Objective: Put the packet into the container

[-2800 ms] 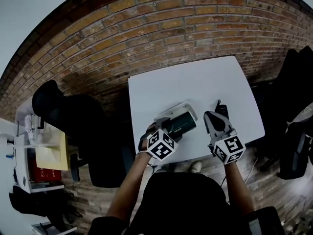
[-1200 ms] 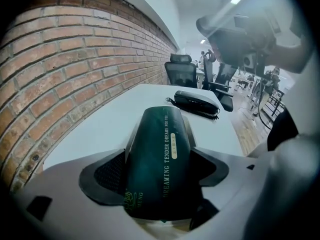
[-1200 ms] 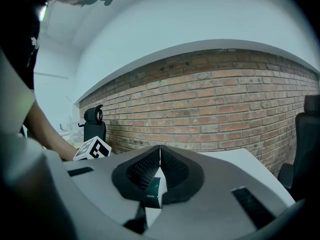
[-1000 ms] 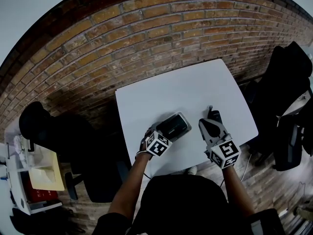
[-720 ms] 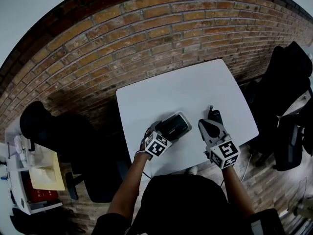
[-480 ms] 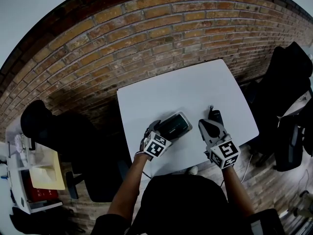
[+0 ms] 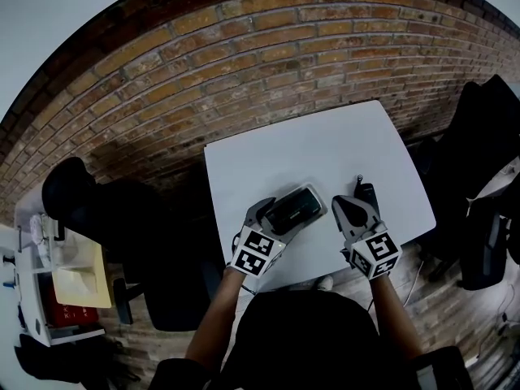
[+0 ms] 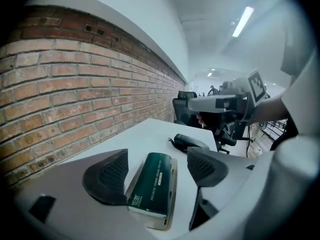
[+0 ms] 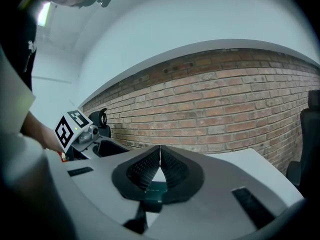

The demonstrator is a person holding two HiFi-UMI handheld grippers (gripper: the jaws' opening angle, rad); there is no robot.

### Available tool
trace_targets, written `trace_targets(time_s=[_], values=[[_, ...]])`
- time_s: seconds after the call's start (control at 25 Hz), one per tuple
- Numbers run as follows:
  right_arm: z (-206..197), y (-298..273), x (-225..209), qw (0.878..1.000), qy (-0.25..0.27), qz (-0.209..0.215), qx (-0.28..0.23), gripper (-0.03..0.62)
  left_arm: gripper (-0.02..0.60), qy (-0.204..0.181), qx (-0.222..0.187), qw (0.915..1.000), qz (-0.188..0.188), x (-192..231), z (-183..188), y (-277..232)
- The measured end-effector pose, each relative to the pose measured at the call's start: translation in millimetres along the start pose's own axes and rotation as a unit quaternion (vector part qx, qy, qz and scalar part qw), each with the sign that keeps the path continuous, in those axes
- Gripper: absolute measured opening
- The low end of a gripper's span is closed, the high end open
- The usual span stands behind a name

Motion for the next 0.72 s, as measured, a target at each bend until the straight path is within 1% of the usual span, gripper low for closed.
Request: trace_targets(time_s=[0.04, 0.12, 0.16, 0.24, 0.4, 0.52, 0.56, 0.72], values=[[1, -1, 1, 1.000, 0.001, 0.001, -0.002, 0.005, 0.366, 0.001, -0.012, 0.9999, 0.008, -1, 5, 7], [3, -3, 3, 1.000, 0.002, 0.005, -0.005, 0.005, 0.322, 0.005, -0.043, 0.9987, 0.026, -1, 16, 22], [3, -3, 4, 1.000, 0.002, 0.006, -0.007, 0.005, 0.271, 0.005, -0.061, 0.9976, 0.034, -2, 21, 29], [6, -5, 7, 1.000, 0.003, 0.008, -0.010, 0.005, 0.247, 0.001, -0.088, 0.9948, 0.051, -2, 28, 41], [14, -9, 13, 1.000, 0.009, 0.009, -0.017, 0.005, 0.142, -0.016, -0.121, 0.9888, 0.086, -3, 37, 61], [22, -11, 20, 0.999, 0.019, 0.013, -0.026, 0.005, 0.057, -0.005, -0.144, 0.9840, 0.105, 0, 36, 72], [24, -12, 22, 0.999, 0.022, 0.014, -0.029, 0.005, 0.055, 0.003, -0.152, 0.9825, 0.107, 0, 36, 75], [30, -11, 29, 0.999, 0.030, 0.017, -0.039, 0.005, 0.014, 0.025, -0.177, 0.9772, 0.115, 0, 36, 85]])
Point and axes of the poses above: the fingertips, and each gripper's own axes: y backward along the fingers, x to its left, z out of its top, the point moved 8 cm from there along y, backward along the fingers, and after that the axes turned 1 degree about -x, right-handed, at the moved point
